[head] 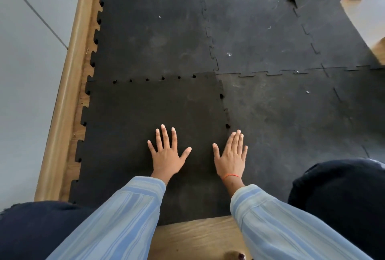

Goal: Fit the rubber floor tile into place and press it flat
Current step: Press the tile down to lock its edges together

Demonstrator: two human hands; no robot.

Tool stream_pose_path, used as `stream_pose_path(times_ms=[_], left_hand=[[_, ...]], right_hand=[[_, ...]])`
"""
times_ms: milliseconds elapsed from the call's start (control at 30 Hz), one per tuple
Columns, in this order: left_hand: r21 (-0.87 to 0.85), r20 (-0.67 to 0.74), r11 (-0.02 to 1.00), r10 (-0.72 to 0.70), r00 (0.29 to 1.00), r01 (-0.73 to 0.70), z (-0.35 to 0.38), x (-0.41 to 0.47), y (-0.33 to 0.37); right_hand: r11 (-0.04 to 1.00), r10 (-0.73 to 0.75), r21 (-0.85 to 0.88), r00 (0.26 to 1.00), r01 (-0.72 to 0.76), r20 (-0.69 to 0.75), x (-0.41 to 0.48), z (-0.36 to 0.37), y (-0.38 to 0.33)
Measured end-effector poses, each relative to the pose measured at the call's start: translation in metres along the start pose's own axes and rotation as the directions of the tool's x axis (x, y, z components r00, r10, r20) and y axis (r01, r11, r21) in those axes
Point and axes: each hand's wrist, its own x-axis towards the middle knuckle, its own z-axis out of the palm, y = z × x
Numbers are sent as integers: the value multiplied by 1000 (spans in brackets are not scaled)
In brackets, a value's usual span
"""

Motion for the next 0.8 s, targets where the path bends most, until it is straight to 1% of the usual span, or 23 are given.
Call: stream_pose_path(times_ms=[67, 233, 300, 433, 567, 700, 800], left_hand=[[28, -16, 999, 16, 1000, -15, 6, -1, 7], [46, -39, 999, -6, 999, 8, 15, 3, 9], [55, -42, 998, -19, 999, 22, 16, 4, 10], [61, -31, 998, -19, 999, 20, 17, 3, 9], [68, -49, 998, -14, 999, 18, 18, 5, 10], [58, -34, 998, -4, 999, 6, 15, 4, 10], [62, -36, 998, -7, 999, 9, 16, 4, 11]], right_hand=[[996, 80, 52, 995, -76, -66, -11, 7, 15], [998, 58, 41, 992, -53, -113, -10, 21, 20], [997, 77, 23, 986, -74, -148, -7, 24, 20], [995, 99, -2, 984, -100, -150, -9, 29, 19], [996, 83, -10, 989, -85, -124, -9, 26, 21], [978, 211, 38, 968, -207, -140, -52, 32, 36], [973, 229, 6, 964, -231, -137, -68, 37, 40]])
